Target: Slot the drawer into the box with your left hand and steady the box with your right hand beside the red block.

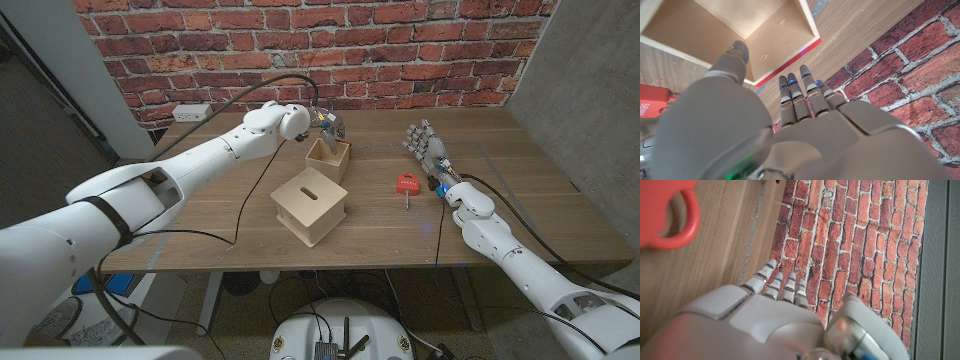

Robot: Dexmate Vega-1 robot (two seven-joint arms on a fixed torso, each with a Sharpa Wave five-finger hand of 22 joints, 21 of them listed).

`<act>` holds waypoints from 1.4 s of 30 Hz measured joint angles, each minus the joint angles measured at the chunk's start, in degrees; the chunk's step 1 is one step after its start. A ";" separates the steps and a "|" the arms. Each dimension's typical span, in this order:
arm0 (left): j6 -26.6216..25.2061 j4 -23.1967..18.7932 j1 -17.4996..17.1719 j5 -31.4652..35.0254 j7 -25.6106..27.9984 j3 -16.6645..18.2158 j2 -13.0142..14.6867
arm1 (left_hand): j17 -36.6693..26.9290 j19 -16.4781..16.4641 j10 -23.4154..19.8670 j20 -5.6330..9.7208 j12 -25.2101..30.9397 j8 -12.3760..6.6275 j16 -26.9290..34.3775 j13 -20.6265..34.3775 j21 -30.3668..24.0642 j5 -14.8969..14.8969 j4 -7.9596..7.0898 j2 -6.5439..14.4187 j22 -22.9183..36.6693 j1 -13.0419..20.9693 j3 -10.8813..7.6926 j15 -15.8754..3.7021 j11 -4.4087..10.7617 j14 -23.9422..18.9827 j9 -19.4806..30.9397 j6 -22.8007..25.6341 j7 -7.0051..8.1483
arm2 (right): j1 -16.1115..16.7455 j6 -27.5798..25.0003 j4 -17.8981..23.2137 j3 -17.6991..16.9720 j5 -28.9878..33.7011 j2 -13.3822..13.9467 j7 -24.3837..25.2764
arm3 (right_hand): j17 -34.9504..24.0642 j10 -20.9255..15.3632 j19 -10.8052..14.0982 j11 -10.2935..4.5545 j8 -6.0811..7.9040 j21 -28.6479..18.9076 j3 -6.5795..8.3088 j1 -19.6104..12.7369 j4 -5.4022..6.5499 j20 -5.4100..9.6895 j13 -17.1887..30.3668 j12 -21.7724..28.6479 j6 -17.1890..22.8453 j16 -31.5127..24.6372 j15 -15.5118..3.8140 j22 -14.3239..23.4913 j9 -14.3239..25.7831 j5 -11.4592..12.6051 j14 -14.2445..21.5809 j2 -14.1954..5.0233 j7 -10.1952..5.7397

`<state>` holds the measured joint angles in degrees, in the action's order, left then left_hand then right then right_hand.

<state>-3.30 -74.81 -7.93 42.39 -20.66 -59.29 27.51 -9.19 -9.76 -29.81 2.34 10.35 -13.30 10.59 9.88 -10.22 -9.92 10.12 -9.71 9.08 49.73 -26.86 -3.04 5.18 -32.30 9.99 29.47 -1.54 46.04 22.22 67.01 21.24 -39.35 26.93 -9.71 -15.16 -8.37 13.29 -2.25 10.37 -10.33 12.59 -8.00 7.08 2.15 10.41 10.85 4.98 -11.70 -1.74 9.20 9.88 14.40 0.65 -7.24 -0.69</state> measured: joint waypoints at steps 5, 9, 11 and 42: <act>0.16 0.60 -0.17 0.16 1.86 -0.28 -0.16 | 0.00 -0.30 -1.00 -0.30 0.25 0.00 0.00 0.00 0.00 0.00 0.08 -0.08 0.00 0.81 0.39 -0.03 0.98 -0.78 0.00 1.25 0.60 | 0.00 0.01 -0.03 -0.03 -0.07 0.00 0.00 | 0.00 0.00 0.00 0.00 0.00 0.00 0.00 0.00 0.00 0.00 0.00 0.00 0.00 0.00 0.00 0.00 0.00 0.00 0.00 0.00 0.00; 0.23 1.40 -0.48 0.23 3.33 -0.54 -0.40 | 0.00 -0.57 -2.16 -0.04 0.46 0.00 0.00 0.00 0.00 0.00 0.09 0.22 0.00 1.12 0.87 -0.13 1.49 -1.49 0.00 2.02 0.84 | 0.06 0.01 -0.05 -0.06 -0.14 -0.02 0.00 | 0.27 0.00 0.00 0.00 0.00 0.00 0.22 0.00 -0.22 0.00 0.00 0.00 0.00 0.00 0.00 0.00 0.00 0.00 0.00 0.00 0.00; 0.26 1.63 -0.54 0.23 3.92 -0.59 -0.48 | 0.00 -0.62 -2.47 0.01 0.46 0.00 0.00 0.00 0.00 0.00 0.09 0.11 0.00 1.62 0.87 -0.13 1.58 -1.49 0.00 2.80 0.95 | 0.09 0.01 -0.05 -0.06 -0.14 -0.04 0.00 | 0.28 0.00 0.00 0.00 0.00 0.00 0.22 0.00 -0.22 0.00 0.00 0.00 0.00 0.00 0.00 0.00 0.00 0.00 0.00 0.00 0.00; 3.87 10.09 0.95 -2.48 11.26 -2.31 -3.56 | -0.57 -4.92 -13.45 0.01 1.13 -0.69 0.67 0.00 -0.43 -0.52 -0.58 4.08 0.14 7.53 3.74 -1.29 5.77 -10.64 0.29 13.58 4.51 | -0.01 -0.71 0.04 0.06 -0.18 -0.21 0.39 | 0.35 0.00 -0.31 0.00 0.14 0.01 0.64 0.37 -0.17 -0.31 0.00 0.00 0.00 0.00 0.00 0.00 0.14 -0.22 0.00 0.37 0.00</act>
<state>0.57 -64.72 -6.98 39.91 -9.40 -61.61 23.95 -9.76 -14.68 -43.26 2.35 11.48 -13.99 11.26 9.88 -10.65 -10.44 9.54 -5.63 9.22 57.26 -23.12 -4.33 10.95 -42.94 10.29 43.06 2.97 46.02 21.51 67.05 21.30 -39.53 26.72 -9.32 -14.81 -8.37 12.98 -2.25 10.51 -10.32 13.23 -7.63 6.91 1.84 10.41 10.85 4.98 -11.70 -1.74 9.20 10.02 14.18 0.65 -6.87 -0.69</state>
